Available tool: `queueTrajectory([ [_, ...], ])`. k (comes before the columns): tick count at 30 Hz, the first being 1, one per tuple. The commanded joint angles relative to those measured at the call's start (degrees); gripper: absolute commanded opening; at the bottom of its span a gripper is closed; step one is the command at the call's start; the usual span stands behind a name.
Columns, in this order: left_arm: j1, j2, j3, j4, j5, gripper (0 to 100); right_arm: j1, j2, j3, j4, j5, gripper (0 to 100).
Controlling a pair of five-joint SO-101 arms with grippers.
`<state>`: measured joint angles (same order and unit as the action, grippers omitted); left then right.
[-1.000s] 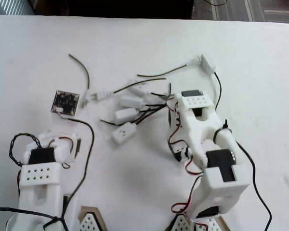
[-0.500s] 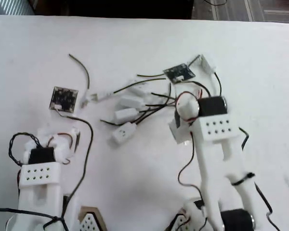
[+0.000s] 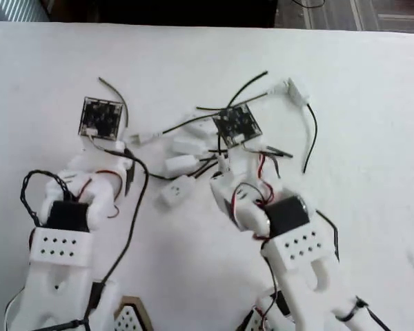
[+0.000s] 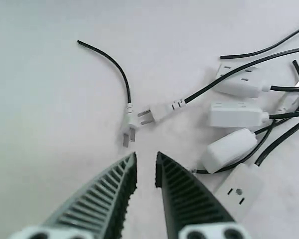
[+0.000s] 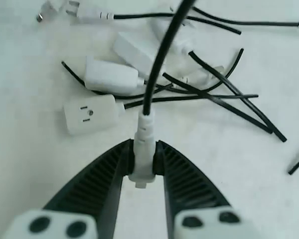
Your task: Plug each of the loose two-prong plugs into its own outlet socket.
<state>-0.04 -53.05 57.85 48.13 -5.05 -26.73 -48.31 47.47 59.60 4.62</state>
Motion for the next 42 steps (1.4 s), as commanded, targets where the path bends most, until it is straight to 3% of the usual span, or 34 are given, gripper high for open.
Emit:
queueTrajectory([
  [1,3.47,-1.27,-2.9,-0.26,2.9,8,-0.66,-8.57,8.09,-10.42,-2.2,1.7],
  [4,4.62,-1.27,-2.9,-0.26,2.9,8,-0.84,-13.85,13.98,-15.08,-3.78,1.7],
  [12,4.97,-1.27,-4.75,-2.02,3.16,8,-10.07,-27.91,25.49,-19.3,-6.42,1.7],
  [19,10.07,-1.27,-4.66,-5.1,9.85,16,-14.11,-37.93,31.21,-19.03,-6.77,1.7],
  [28,22.46,-1.71,-5.45,-0.7,4.92,13,-14.55,-45.14,35.16,-18.15,-6.59,1.7],
  [36,28.88,-15.78,-2.73,4.57,4.84,11,-14.2,-45.23,36.66,-18.51,-6.33,1.7],
  [42,33.63,-22.73,5.01,4.22,-2.99,15,-14.2,-45.23,36.57,-18.42,-6.33,1.7],
])
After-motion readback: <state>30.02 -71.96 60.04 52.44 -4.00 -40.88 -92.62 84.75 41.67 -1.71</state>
